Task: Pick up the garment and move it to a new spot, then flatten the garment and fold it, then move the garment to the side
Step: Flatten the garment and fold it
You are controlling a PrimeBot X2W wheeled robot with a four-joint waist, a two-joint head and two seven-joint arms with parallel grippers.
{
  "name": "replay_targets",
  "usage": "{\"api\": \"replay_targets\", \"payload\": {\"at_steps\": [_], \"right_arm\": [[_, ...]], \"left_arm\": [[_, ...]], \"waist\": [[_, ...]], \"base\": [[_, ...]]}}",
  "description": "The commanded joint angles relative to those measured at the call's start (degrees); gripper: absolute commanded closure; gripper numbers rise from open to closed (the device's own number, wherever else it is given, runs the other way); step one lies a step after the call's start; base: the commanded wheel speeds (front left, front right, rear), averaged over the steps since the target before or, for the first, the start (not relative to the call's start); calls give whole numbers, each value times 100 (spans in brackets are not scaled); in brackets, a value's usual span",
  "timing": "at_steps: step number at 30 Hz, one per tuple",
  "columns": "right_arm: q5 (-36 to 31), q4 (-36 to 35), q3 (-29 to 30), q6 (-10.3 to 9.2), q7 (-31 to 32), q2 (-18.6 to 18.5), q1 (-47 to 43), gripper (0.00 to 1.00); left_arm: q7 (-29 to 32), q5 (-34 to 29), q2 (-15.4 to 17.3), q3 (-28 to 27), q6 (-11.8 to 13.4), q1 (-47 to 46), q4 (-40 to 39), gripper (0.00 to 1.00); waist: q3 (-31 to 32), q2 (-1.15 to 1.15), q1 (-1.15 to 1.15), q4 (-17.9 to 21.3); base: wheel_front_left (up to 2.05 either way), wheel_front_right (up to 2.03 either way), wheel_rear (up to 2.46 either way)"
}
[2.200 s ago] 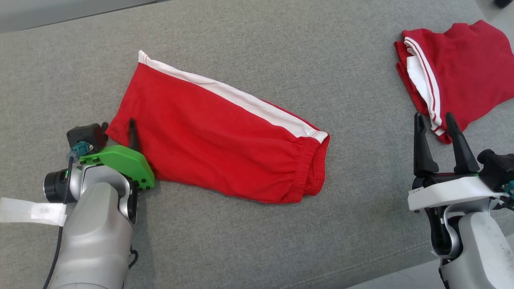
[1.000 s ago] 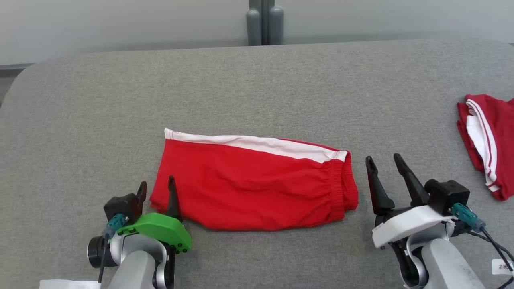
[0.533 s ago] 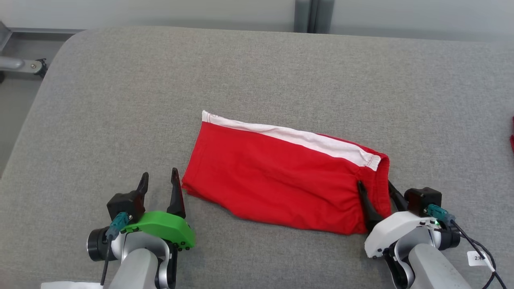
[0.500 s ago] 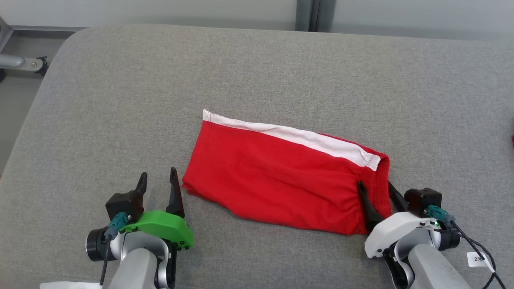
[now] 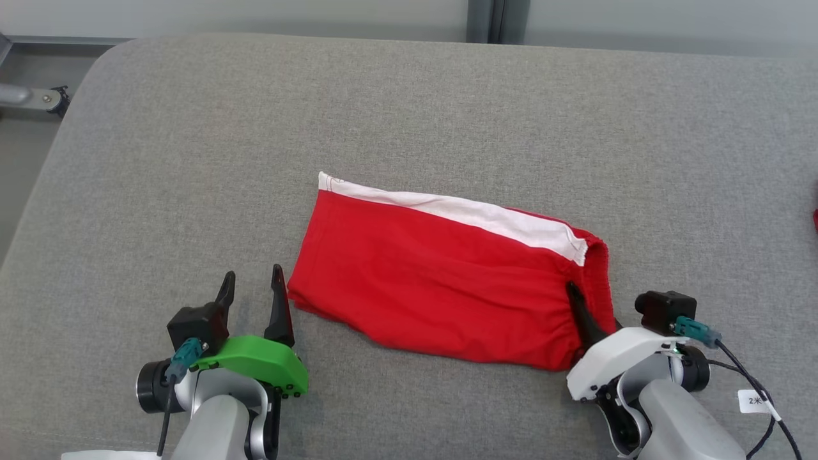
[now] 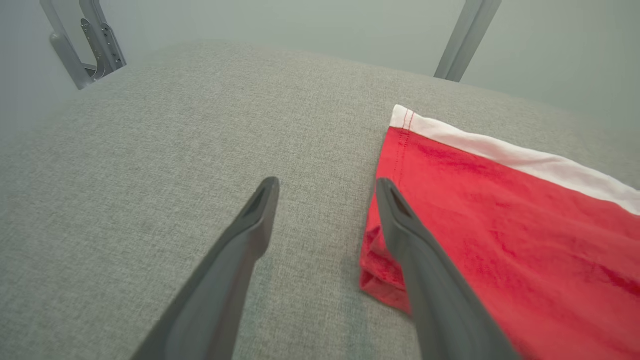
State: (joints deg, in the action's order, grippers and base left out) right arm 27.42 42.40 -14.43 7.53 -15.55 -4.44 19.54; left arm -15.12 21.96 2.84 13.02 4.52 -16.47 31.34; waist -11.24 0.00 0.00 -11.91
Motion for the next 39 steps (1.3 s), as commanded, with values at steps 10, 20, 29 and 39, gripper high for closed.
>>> {"api": "replay_targets", "payload": {"at_steps": [10,20,29,39], "right_arm": [[916,195,451,-15,42,-922,216,100],[2397,-857,-220,-5,860,-1171,579,100],[3013,-1891,-1348,-5,1503,-1013,618,100],[2817,-908,-2137,-5,1222,-662,1170,100]], "left_arm": [[2,-42,16,-123,-71,204,-197,0],[1,210,17,-35,-38,314,-133,0],[2,330,19,200,-61,252,-116,0],[1,192,18,419,-101,226,10,0]], "waist": [[153,0,0,153],[267,0,0,337],[316,0,0,136],[312,0,0,-501]], "base": [[0,0,0],[0,0,0],[0,0,0],[0,0,0]]}}
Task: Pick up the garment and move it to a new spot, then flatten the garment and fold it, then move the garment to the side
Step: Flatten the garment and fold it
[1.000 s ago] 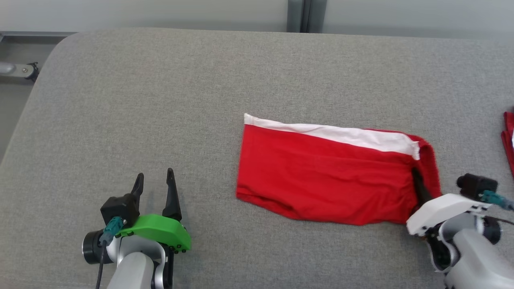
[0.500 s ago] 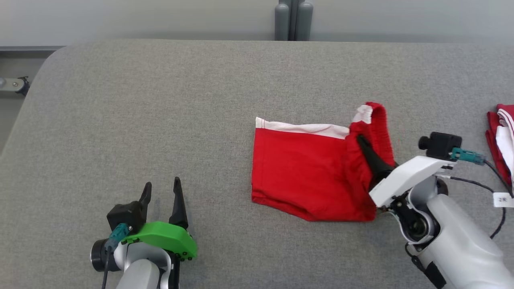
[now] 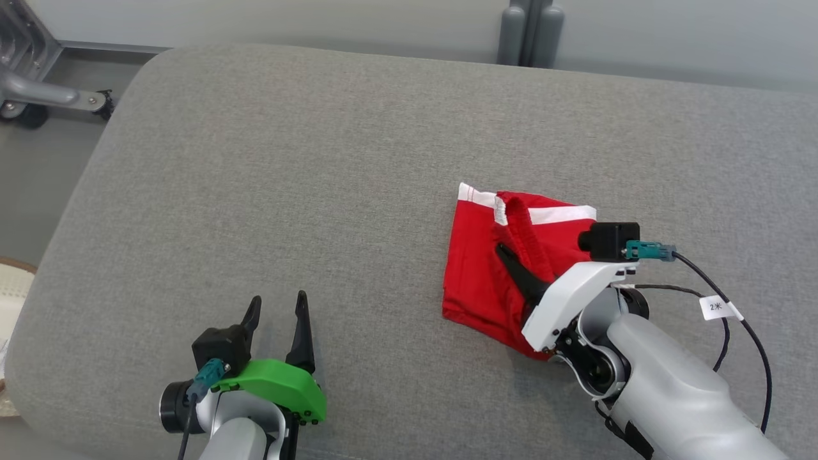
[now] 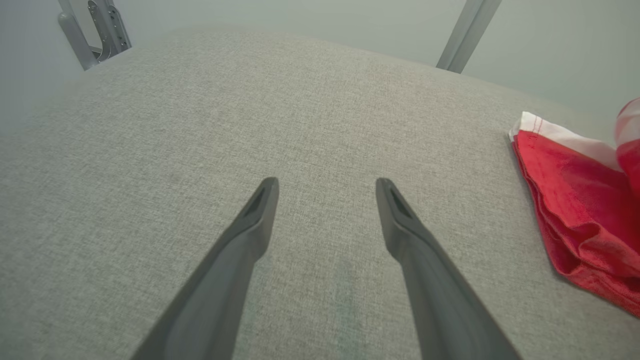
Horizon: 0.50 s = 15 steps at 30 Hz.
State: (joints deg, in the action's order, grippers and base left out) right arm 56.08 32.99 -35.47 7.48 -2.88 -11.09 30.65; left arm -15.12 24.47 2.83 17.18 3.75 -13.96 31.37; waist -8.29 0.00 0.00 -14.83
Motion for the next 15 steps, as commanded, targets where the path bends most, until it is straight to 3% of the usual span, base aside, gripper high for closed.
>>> {"api": "replay_targets", "payload": {"at_steps": [1,2,3,4,10,15], "right_arm": [[-58,181,-110,0,-85,30,121,100],[-112,311,-201,0,-138,29,198,100],[-62,513,-340,0,-263,71,314,31],[-33,578,-410,0,-333,90,363,0],[115,810,-547,0,-887,111,609,0],[382,562,-175,0,-1211,-133,509,0]], "left_arm": [[1,-63,18,6,-36,-15,21,0],[1,-61,19,15,-41,-13,31,0],[2,-59,17,25,-49,-3,39,0],[2,-53,19,20,-50,13,48,0],[1,-51,17,-42,-38,140,72,0],[1,-88,16,-156,-34,225,34,0]], "waist": [[15,0,0,-271],[12,0,0,-331],[18,0,0,-431],[29,0,0,-463],[92,0,0,-465],[177,0,0,-266]], "base": [[0,0,0],[0,0,0],[0,0,0],[0,0,0],[0,0,0],[0,0,0]]}}
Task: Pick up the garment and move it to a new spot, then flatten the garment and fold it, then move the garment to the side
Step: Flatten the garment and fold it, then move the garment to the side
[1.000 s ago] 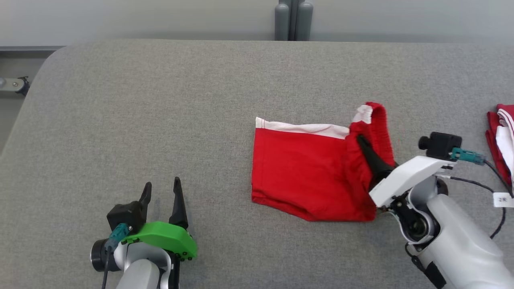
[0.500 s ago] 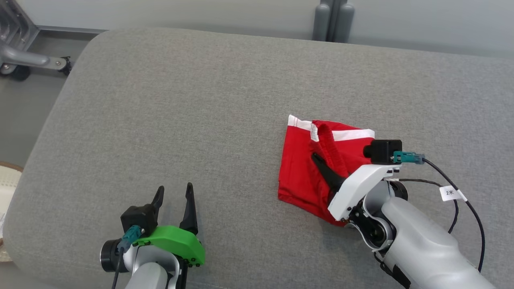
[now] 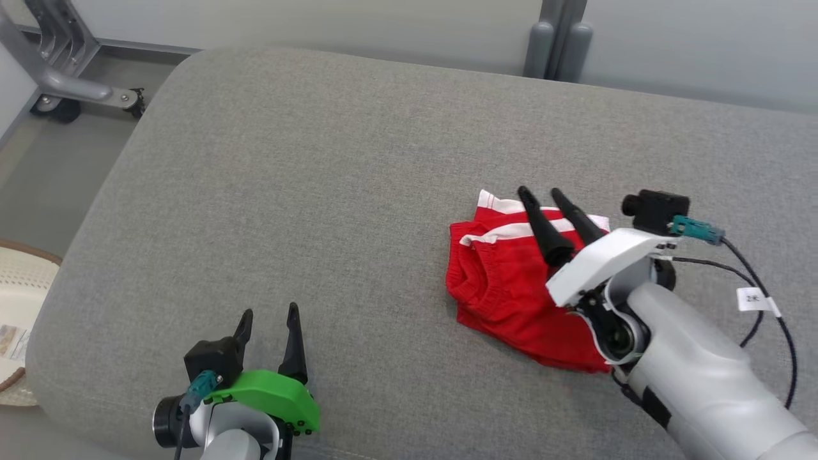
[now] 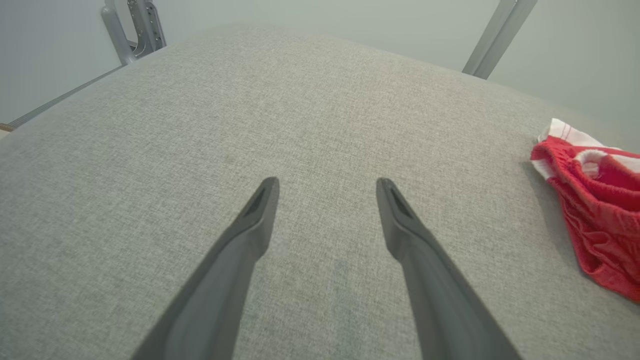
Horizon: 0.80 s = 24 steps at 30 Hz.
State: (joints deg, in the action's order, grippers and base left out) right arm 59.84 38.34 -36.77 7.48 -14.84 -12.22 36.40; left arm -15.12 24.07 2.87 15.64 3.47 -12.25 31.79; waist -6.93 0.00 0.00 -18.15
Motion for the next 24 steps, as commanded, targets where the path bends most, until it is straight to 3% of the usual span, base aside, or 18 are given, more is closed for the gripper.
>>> {"api": "replay_targets", "payload": {"at_steps": [1,9,24], "right_arm": [[8,2,36,0,-28,-83,-165,0],[-250,-12,888,0,-33,-362,-992,0],[-589,377,737,0,-33,-173,-1125,0]], "left_arm": [[2,-48,12,-8,-16,76,-19,0],[1,-379,15,54,-15,-4,-290,0],[1,-378,15,57,-5,57,-427,0]], "waist": [[53,0,0,111],[49,0,0,360],[-106,0,0,125]], "base": [[0,0,0],[0,0,0],[0,0,0]]}}
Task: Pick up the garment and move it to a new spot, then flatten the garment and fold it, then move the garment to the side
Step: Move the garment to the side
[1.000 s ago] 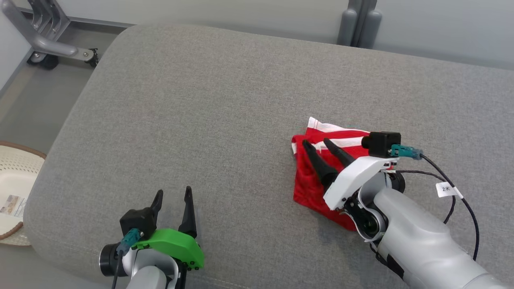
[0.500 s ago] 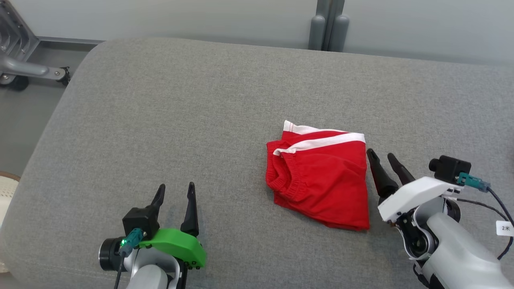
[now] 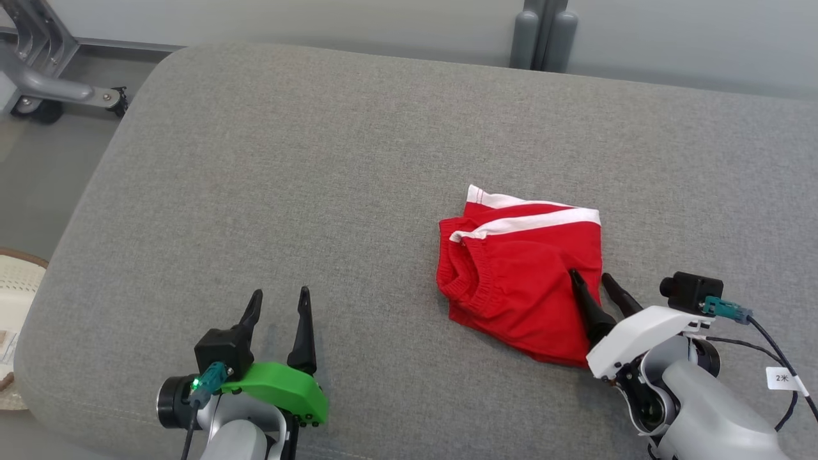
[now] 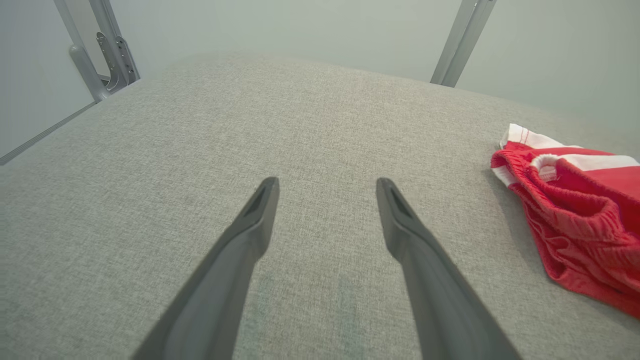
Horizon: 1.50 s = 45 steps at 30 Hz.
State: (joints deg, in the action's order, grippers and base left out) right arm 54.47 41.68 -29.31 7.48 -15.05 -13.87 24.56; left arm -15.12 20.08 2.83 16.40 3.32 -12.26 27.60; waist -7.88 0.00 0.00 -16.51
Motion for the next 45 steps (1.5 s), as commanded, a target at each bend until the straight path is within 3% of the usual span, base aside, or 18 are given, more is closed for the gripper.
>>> {"api": "replay_targets", "payload": {"at_steps": [1,11,12,13,14,15,16,17,18,25,31,37,45], "right_arm": [[-72,69,-6,0,-13,15,86,0],[-627,535,-49,-1,-12,62,199,0],[-718,639,-96,-3,-10,69,209,4],[-747,736,-117,-3,-2,94,219,20],[-747,736,-117,-3,-2,94,219,20],[-798,838,-152,-3,1,117,231,43],[-848,920,-205,-3,2,131,256,52],[-864,974,-247,-3,3,154,282,91],[-900,1016,-276,-3,3,165,306,100],[-1630,984,-81,-4,-6,35,364,100],[-2660,926,453,-4,-7,80,232,100],[-3312,964,980,-4,-9,285,19,100],[-3546,965,1317,-3,-12,430,-172,100]], "left_arm": [[1,26,19,-16,14,65,-17,0],[2,72,19,-8,56,108,-57,0],[2,85,18,-3,57,104,-54,0],[2,88,19,3,59,99,-52,0],[2,88,19,3,59,99,-52,0],[2,89,19,15,62,91,-50,0],[2,93,19,25,62,80,-44,0],[2,96,18,33,60,69,-41,0],[2,101,19,37,58,61,-39,0],[2,34,19,-10,13,166,90,0],[2,-77,16,-45,-55,183,39,0],[2,-76,18,42,-117,277,-31,0],[2,-32,18,130,-153,291,-38,0]], "waist": [[-18,0,0,-58],[-41,0,0,-74],[-42,0,0,-69],[-45,0,0,-64],[-45,0,0,-64],[-48,0,0,-62],[-48,0,0,-60],[-50,0,0,-59],[-49,0,0,-59],[174,0,0,13],[352,0,0,378],[531,0,0,1087],[659,0,0,2326]], "base": [[0,0,0],[0,0,0],[0,0,0],[0,0,0],[0,0,0],[0,0,0],[0,0,0],[0,0,0],[0,0,0],[0,0,0],[0,0,0],[0,0,0],[0,0,0]]}}
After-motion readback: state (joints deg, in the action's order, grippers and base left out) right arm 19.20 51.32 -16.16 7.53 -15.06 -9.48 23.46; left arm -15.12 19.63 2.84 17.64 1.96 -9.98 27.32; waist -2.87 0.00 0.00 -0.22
